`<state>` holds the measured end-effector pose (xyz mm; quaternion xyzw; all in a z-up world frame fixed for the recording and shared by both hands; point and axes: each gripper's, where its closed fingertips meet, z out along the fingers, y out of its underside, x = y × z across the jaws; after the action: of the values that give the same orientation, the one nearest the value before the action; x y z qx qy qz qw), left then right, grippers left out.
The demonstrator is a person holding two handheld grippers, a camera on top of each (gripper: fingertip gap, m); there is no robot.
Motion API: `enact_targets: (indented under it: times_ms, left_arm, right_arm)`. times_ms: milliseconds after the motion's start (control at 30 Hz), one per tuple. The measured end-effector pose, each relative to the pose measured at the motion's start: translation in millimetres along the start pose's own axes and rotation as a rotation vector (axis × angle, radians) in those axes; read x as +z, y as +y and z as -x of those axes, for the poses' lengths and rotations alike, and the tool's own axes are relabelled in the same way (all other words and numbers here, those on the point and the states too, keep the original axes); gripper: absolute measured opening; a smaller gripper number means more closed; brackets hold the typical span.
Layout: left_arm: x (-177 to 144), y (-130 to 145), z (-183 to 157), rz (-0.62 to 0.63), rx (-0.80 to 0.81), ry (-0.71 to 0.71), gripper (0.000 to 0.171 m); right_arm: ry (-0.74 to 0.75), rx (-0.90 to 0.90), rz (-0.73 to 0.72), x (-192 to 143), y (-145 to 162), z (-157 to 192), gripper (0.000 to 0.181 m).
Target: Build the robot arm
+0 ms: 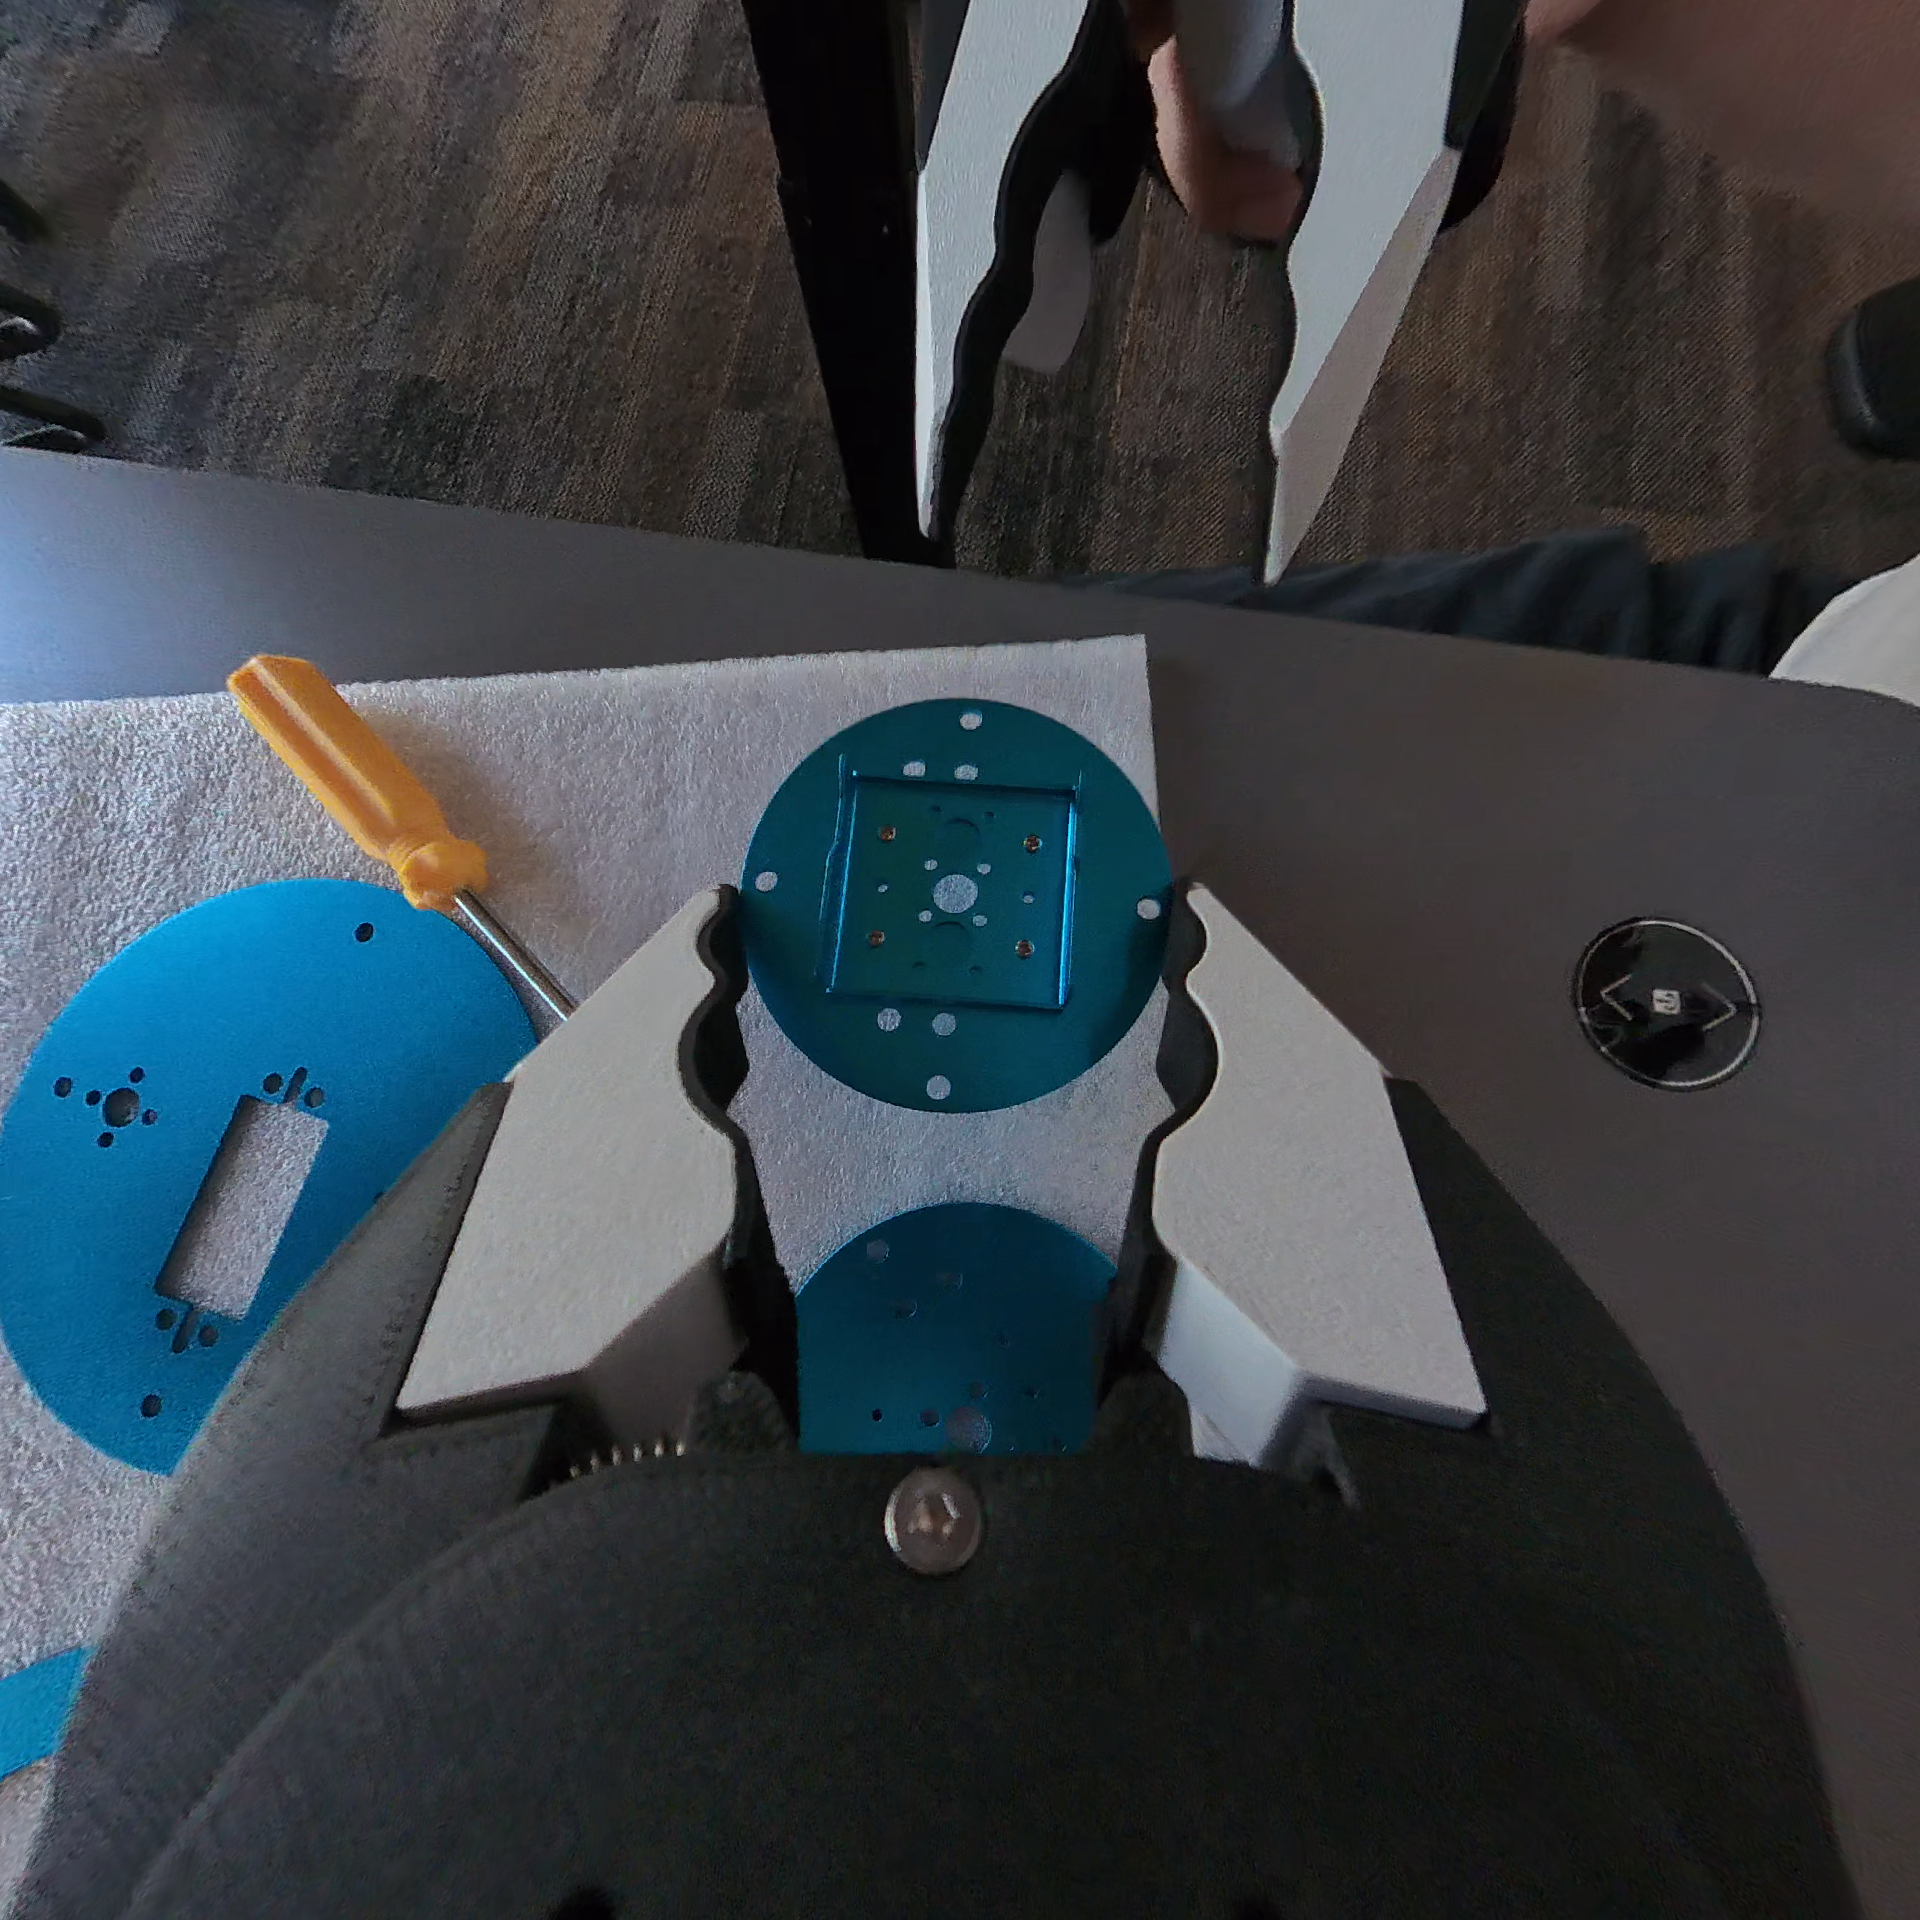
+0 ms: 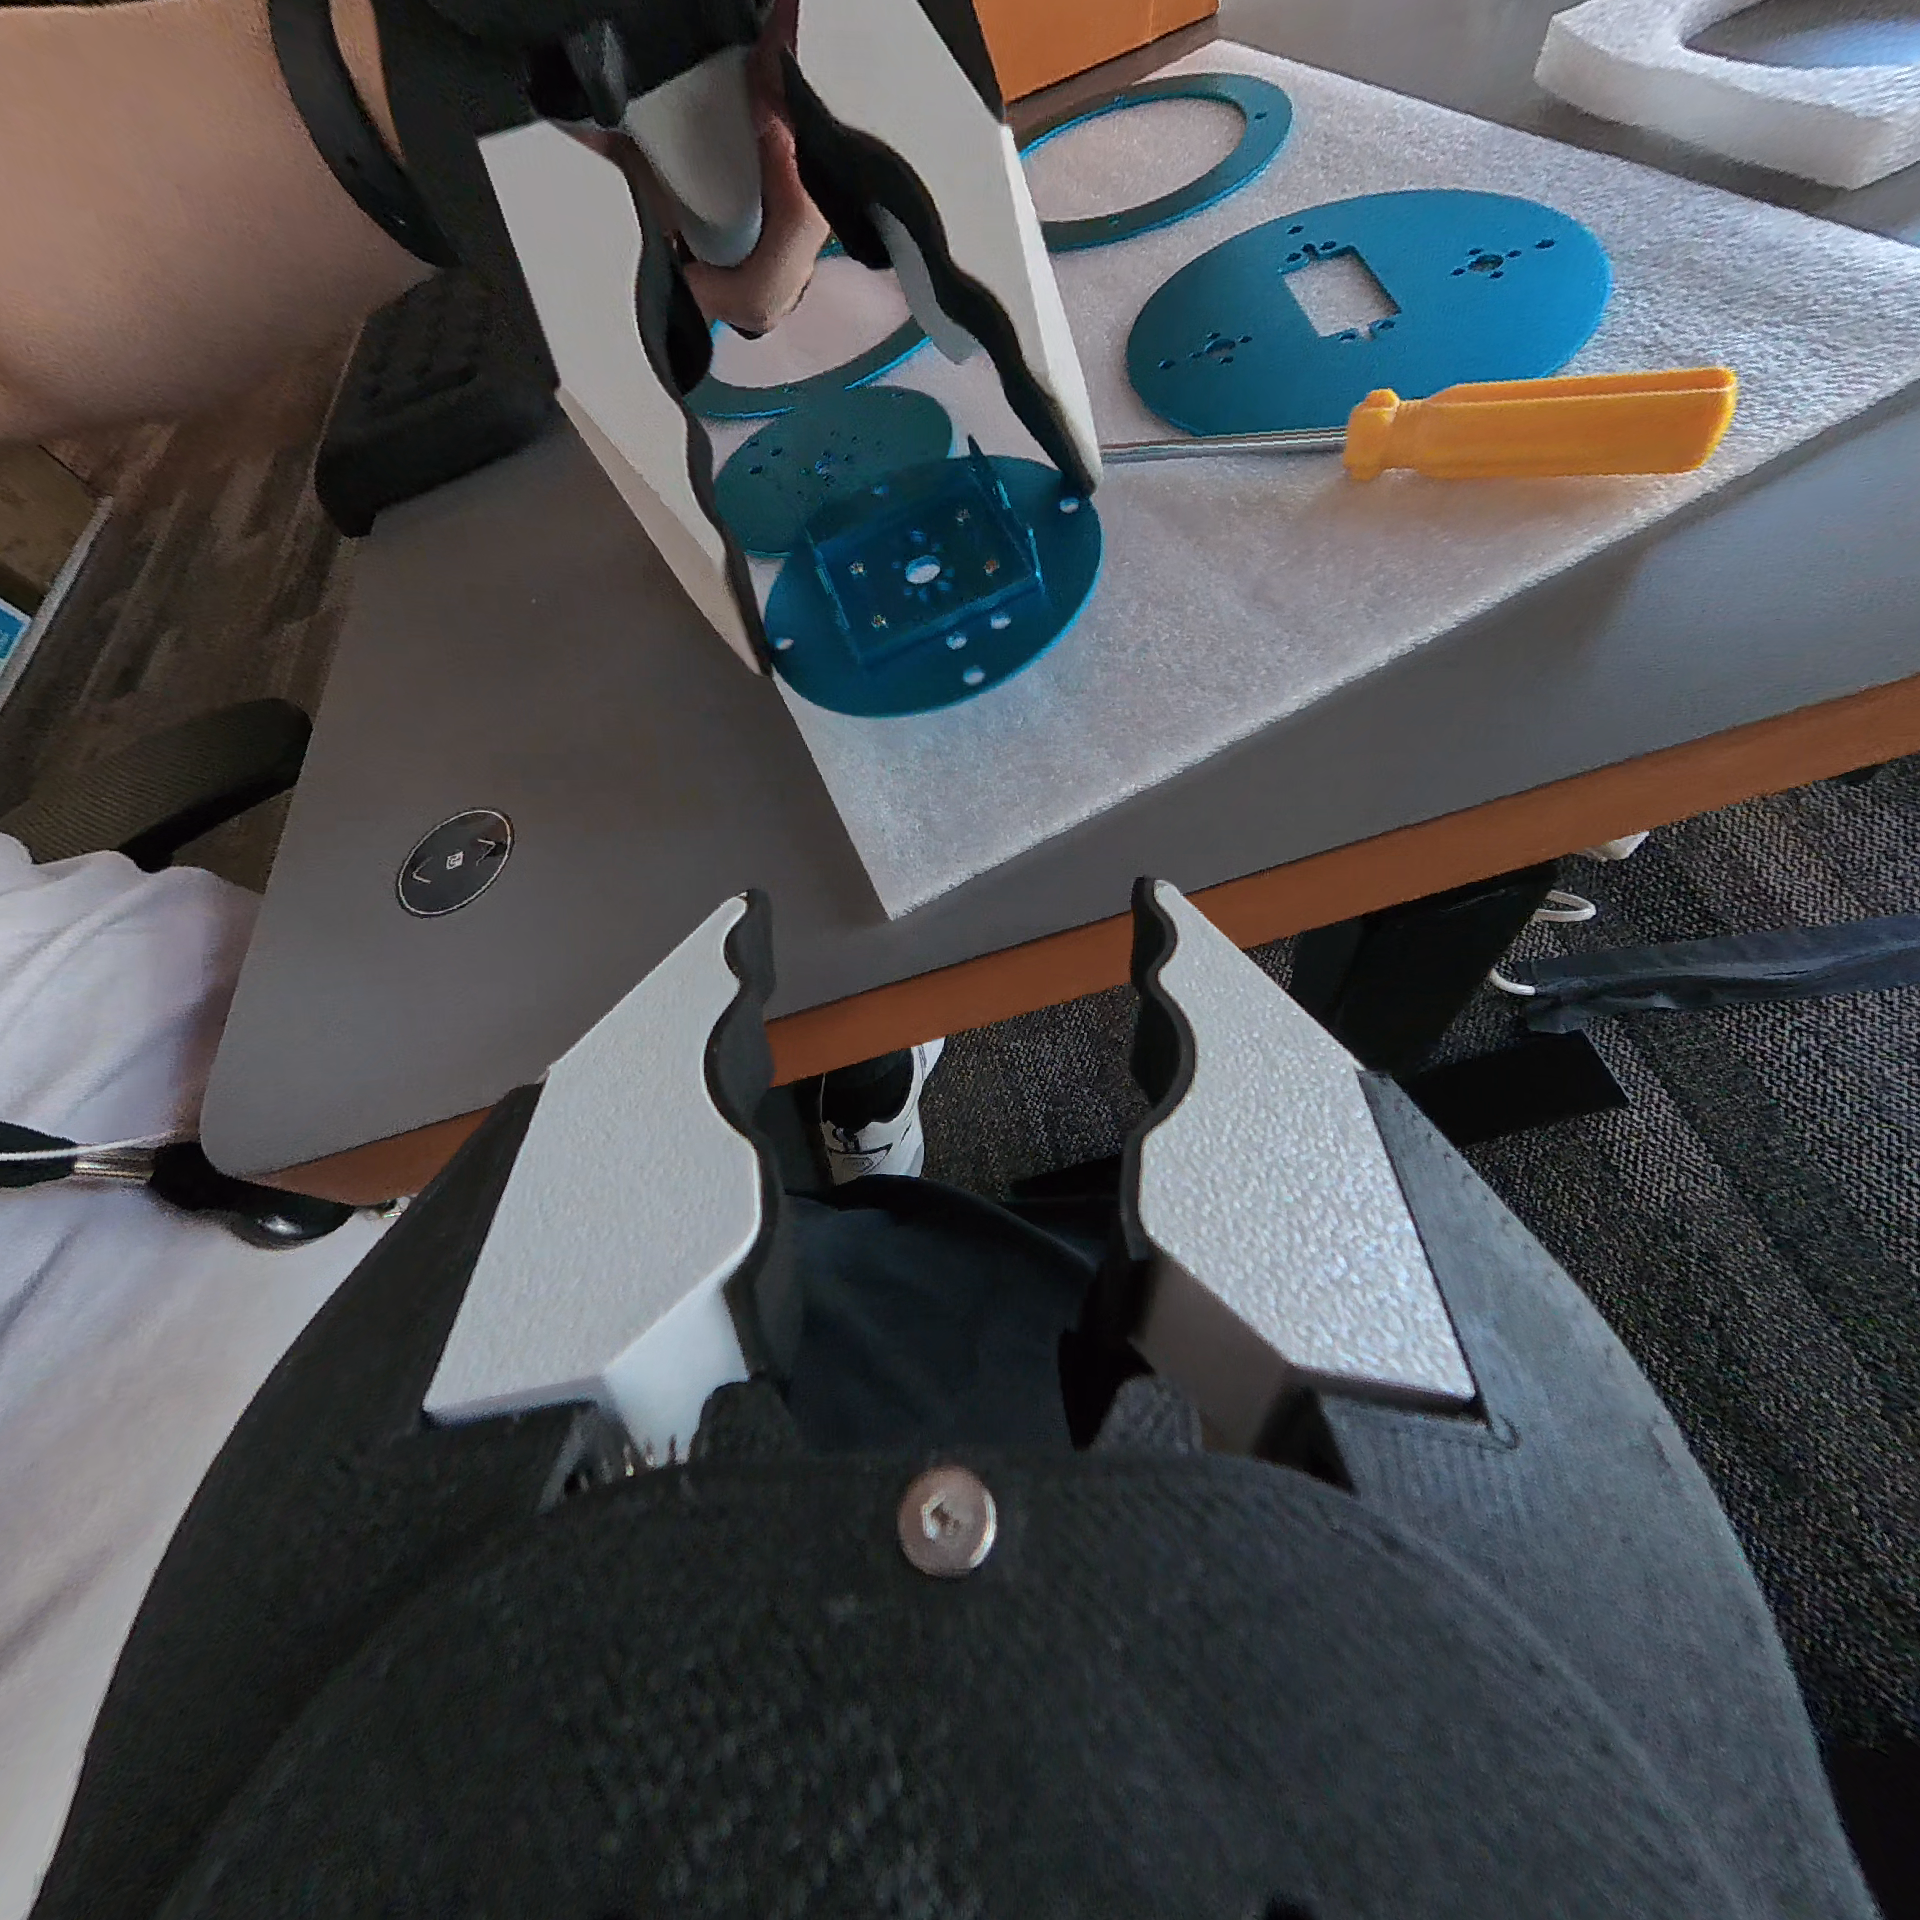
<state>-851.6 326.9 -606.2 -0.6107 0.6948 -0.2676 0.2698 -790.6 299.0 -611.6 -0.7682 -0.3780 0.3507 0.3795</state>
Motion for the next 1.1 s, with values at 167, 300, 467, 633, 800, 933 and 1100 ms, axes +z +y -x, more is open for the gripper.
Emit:
enact_targets:
  times_ms: [167,300,467,633,800,933,1100]
  left_arm:
    - [7.4,9.0,2.4,0.019,-0.006,-0.011,0.080]
    - [11.2,12.3,2.4,0.014,-0.021,-0.009,0.080]
    - [9.9,12.0,0.3,-0.019,-0.077,0.039,0.081]
    - [-2.1,11.8,0.7,-0.044,-0.109,0.006,0.089]
    - [-37.1,17.2,-7.3,-0.106,-0.196,-0.110,0.083]
    - [-61.9,23.5,-20.6,-0.220,-0.275,-0.257,0.065]
    - [-78.3,4.6,-49.0,-0.491,-0.342,-0.312,0.009]
  right_arm:
    - [-0.018,0.006,0.007,4.9,-2.7,2.3,0.070]
    - [-0.026,0.001,0.019,8.7,-6.1,2.2,0.070]
    - [-0.033,-0.006,0.038,12.4,-7.4,0.6,0.070]
    - [-0.031,-0.006,-0.013,10.4,-15.6,-0.2,0.070]
    - [0.015,-0.117,-0.146,-2.9,-34.6,4.6,0.056]
    - [0.063,-0.274,-0.333,-22.0,-56.9,16.4,0.000]
    - [-0.010,-0.180,-0.328,-10.5,-54.5,19.6,0.018]
